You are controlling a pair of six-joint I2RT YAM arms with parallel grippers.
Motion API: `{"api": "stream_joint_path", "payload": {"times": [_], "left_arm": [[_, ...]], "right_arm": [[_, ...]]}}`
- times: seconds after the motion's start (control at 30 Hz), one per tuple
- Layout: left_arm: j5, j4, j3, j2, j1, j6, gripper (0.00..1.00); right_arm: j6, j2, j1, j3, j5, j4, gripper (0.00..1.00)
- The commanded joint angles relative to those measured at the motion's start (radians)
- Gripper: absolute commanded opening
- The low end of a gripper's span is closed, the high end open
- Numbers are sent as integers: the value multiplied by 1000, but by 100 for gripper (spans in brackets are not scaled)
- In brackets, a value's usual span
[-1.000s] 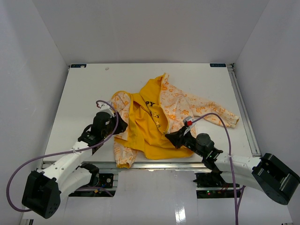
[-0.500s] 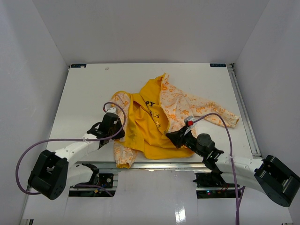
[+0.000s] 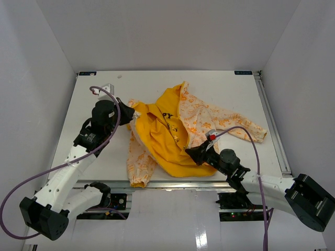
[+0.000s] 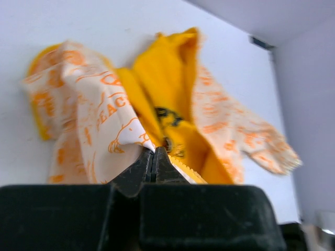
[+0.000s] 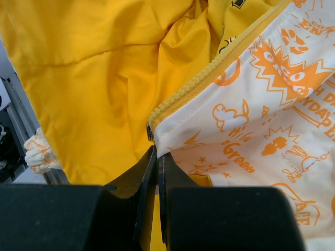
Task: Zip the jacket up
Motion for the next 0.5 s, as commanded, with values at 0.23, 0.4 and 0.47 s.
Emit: {"api": "stream_joint_path", "payload": {"times": [0.23, 0.4, 0.47], "left_arm": [[543, 293, -160, 131, -161, -30, 0], [542, 322, -242, 276, -264, 22, 1], [446, 262, -236, 234, -267, 13, 15]], "right_arm": [[44, -70, -3, 9, 100, -2, 8], [50, -110, -2, -3, 142, -32, 8], [50, -123, -4, -3, 149, -45, 8]]}}
